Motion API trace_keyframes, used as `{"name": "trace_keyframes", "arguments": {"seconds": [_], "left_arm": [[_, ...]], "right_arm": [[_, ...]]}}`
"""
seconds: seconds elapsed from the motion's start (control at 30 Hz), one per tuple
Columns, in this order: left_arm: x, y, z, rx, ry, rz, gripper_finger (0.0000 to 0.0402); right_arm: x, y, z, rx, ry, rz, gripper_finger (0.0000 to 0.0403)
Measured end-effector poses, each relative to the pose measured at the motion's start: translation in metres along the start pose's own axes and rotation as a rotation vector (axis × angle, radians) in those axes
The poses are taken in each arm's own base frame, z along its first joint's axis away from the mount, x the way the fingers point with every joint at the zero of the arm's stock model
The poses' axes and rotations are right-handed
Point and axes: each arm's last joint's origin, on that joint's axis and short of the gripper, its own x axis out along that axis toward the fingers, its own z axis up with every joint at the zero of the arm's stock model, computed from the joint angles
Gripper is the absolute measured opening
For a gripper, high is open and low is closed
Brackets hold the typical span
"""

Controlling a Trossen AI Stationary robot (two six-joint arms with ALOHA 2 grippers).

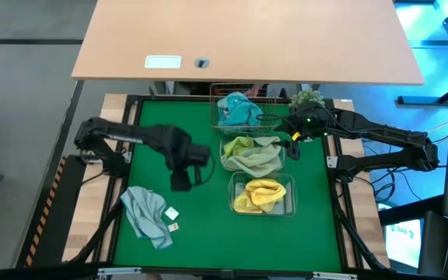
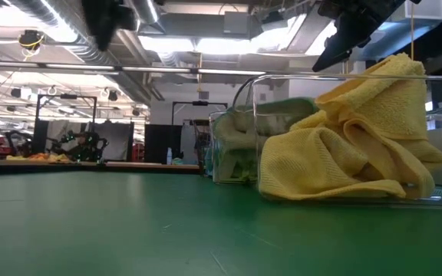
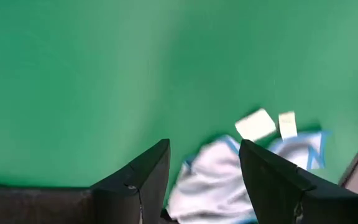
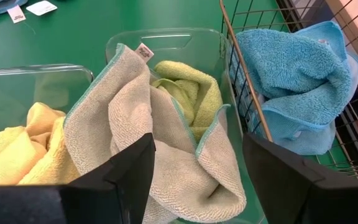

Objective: Sort microfiber towel by color & place in baskets
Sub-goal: Put the light blue microfiber towel into the wire basket

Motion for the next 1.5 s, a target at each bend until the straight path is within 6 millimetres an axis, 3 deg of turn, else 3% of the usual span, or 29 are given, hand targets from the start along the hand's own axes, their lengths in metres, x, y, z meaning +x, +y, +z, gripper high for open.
{"name": "trace_keyframes", "arguments": {"seconds": [0.33, 0.5, 0.93, 1.2, 1.5], "left_arm": [[0.053, -0.059, -0.042, -0.05, 0.189, 0.013, 0.0186], [0.082, -0.077, -0.063, -0.089, 0.226, 0.052, 0.0186], [0.134, -0.077, -0.108, -0.087, 0.424, 0.15, 0.0186], [0.156, -0.076, -0.121, 0.04, 0.394, 0.168, 0.0186], [0.201, -0.064, -0.134, 0.113, 0.364, 0.059, 0.0186]], "right_arm": [[0.0, 0.0, 0.0, 0.0, 0.0, 0.0, 0.0241], [0.0, 0.0, 0.0, 0.0, 0.0, 0.0, 0.0241], [0.0, 0.0, 0.0, 0.0, 0.0, 0.0, 0.0241], [0.0, 0.0, 0.0, 0.0, -0.001, 0.0, 0.0241], [0.0, 0.0, 0.0, 0.0, -0.001, 0.0, 0.0241]]}}
